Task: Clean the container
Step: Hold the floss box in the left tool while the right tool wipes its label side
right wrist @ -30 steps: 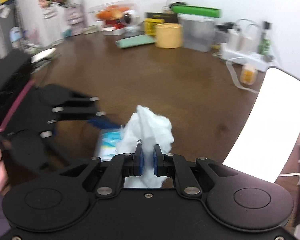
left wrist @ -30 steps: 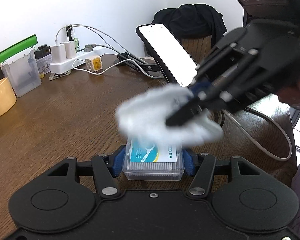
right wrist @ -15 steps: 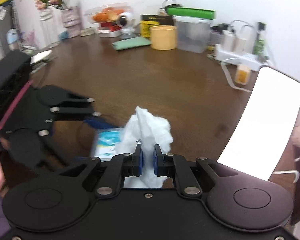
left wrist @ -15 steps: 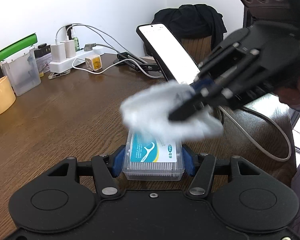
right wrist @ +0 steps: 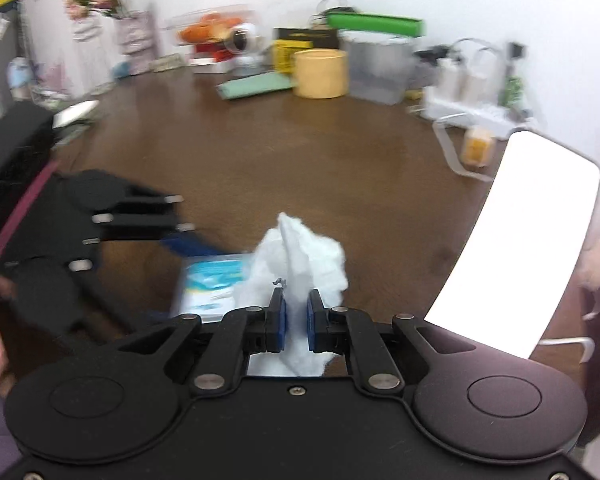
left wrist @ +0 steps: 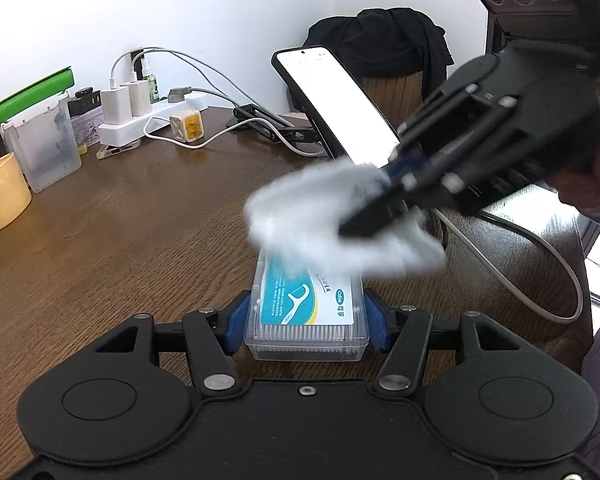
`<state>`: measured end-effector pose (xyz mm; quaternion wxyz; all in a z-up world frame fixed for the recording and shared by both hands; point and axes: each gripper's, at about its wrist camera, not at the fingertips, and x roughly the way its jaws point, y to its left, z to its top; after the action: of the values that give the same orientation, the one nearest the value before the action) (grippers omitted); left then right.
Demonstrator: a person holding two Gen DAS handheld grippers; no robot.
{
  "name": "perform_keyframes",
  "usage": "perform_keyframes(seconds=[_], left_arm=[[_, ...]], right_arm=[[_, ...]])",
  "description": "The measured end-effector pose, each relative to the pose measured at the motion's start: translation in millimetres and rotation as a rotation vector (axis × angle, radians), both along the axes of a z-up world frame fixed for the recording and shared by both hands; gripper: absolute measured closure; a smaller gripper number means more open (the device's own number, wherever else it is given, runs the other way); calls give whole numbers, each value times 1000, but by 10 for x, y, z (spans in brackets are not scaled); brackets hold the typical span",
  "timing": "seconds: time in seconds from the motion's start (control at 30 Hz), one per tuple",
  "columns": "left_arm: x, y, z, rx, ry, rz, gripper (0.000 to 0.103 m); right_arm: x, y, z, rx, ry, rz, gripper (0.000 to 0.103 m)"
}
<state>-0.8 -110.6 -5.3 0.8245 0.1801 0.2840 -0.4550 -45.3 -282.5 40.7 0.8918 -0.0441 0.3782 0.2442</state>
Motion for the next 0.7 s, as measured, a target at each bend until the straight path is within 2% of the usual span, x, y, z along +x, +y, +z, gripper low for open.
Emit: perform_keyframes(seconds=[0.13, 0.27, 0.37, 0.47, 0.57, 0.7], left_arm=[[6, -4, -4, 1, -1, 0, 45], [-34, -16, -13, 2, -4, 1, 45], [-68, -22, -21, 3, -6, 2, 45], [-69, -20, -19, 1, -3, 1, 45], [-75, -19, -17, 1, -2, 1, 45], [-90, -15, -15, 2, -5, 2, 45]], right_arm=[[-5, 270, -16, 25, -10, 93, 92], [123, 184, -12, -34, -56, 0, 92], [108, -21, -13, -73, -51, -61, 92], [-3, -46, 1, -51, -10, -5, 92], [-57, 170, 15, 19, 13, 105, 92], [57, 250, 15, 0, -30, 57, 92]])
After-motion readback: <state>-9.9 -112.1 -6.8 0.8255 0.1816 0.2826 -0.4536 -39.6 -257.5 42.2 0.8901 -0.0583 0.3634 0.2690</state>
